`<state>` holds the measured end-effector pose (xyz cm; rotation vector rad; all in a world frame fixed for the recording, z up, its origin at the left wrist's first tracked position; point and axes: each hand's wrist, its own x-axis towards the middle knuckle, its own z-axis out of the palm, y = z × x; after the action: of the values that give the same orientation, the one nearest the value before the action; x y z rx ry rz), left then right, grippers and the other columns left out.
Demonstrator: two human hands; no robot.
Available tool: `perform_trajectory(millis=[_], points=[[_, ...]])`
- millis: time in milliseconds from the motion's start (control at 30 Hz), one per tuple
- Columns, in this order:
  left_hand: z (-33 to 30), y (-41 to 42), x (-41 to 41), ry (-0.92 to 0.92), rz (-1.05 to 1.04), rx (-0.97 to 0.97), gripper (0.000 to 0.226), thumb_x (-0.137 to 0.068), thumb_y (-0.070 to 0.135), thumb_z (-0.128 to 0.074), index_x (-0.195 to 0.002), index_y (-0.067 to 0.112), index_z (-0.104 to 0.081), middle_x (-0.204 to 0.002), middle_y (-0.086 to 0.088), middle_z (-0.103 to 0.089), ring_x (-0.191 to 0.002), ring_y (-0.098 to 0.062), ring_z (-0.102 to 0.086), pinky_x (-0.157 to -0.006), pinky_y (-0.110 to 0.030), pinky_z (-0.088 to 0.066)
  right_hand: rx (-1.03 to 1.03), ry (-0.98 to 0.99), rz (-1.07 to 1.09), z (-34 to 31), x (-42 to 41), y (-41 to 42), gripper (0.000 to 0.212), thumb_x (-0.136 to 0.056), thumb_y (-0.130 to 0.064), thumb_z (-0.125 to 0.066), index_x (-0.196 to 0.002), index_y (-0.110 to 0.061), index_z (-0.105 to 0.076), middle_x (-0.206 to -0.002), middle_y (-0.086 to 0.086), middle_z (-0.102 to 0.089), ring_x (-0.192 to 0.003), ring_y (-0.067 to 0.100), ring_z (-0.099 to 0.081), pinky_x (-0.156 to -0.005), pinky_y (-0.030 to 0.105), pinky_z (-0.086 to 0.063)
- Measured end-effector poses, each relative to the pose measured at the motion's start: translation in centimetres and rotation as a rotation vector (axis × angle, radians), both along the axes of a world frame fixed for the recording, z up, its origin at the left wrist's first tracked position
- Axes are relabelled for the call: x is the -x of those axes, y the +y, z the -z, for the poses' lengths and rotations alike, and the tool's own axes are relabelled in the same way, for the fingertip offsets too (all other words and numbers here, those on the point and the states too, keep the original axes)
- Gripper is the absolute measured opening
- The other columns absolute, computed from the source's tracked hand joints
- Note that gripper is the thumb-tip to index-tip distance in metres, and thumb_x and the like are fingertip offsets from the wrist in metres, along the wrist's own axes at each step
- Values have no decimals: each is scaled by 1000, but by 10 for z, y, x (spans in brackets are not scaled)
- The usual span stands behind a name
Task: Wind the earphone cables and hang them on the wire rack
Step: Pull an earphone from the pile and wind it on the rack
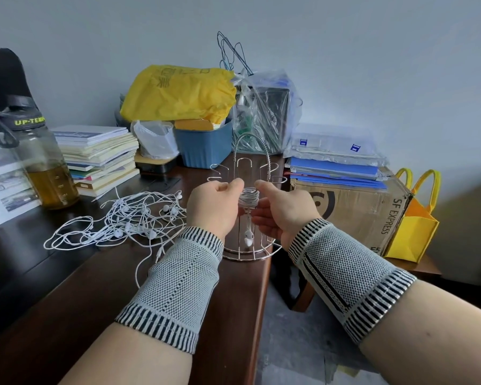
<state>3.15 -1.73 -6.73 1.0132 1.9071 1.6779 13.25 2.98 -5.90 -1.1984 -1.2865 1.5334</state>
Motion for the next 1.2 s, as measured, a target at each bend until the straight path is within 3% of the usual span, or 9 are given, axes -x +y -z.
perform_trajectory(millis=[200, 333, 433, 567, 733, 833, 1000, 1100, 1200], points=[[-3, -3, -4, -222, -11, -27, 27, -83, 33, -67, -77, 7, -71, -78, -9, -76, -80, -30, -74, -84, -49, -56, 39, 62, -10, -1, 0, -2, 36, -83, -32, -72, -85, 3, -68, -76, 16, -72, -57, 21, -67, -58, 31, -58], [-3, -2, -3, -277, -24, -55, 24, -77, 28, -71, -74, 4, -71, -82, -18, -74, -85, -36, -72, -84, -50, -56, 59, 130, -34, -4, 3, -2, 25, -84, -25, -71, -75, -3, -64, -65, 10, -68, -52, 17, -64, -52, 25, -56], [-3, -1, -2, -321, -31, -89, 14, -80, 18, -72, -68, 10, -71, -81, -15, -75, -84, -31, -73, -68, -33, -59, 53, 158, -32, -4, 5, -2, 22, -84, -20, -71, -70, -5, -63, -57, 7, -65, -45, 15, -61, -47, 23, -52], [-4, -3, -2, -347, -39, -111, 10, -84, 13, -71, -75, 14, -71, -78, -8, -76, -78, -22, -75, -60, -25, -56, 28, 170, -21, -5, 8, -2, 21, -84, -17, -70, -68, -5, -64, -57, 7, -65, -45, 14, -61, -48, 24, -53], [-9, -9, -2, -435, 10, -99, 30, -99, 27, -49, -81, 12, -67, -67, 1, -74, -60, -7, -71, -65, -26, -53, -18, 139, -14, -3, 5, -3, 25, -85, -19, -68, -67, -2, -62, -62, 13, -62, -46, 17, -58, -50, 27, -53], [-9, -9, 2, -427, -12, -79, 39, -102, 26, -37, -83, 11, -67, -75, -1, -74, -66, -10, -71, -66, -27, -52, -31, 90, 41, 5, 2, -2, 30, -85, -25, -64, -68, -1, -65, -64, 14, -66, -54, 21, -63, -58, 31, -56], [-6, -7, 5, -268, -81, -50, 35, -96, 19, -42, -73, 9, -66, -76, -3, -71, -70, -15, -70, -59, -23, -53, -70, 92, 93, 18, -7, 3, 27, -86, -14, -56, -60, -8, -63, -61, 8, -63, -57, 21, -59, -59, 32, -49], [0, -6, 11, 99, -135, -24, 29, -85, 26, -49, -65, 15, -67, -70, 0, -73, -75, -19, -72, -76, -40, -59, -215, 12, 155, 25, -9, 6, 22, -82, -12, -58, -62, -10, -65, -60, 5, -64, -61, 21, -59, -62, 35, -49], [2, -10, 9, 403, -148, -3, 21, -82, 31, -56, -72, 19, -70, -70, 6, -70, -73, -12, -68, -72, -33, -57, -414, -66, 174, 28, -7, 7, 17, -82, -15, -60, -66, -18, -66, -60, -2, -63, -58, 15, -55, -61, 31, -49]])
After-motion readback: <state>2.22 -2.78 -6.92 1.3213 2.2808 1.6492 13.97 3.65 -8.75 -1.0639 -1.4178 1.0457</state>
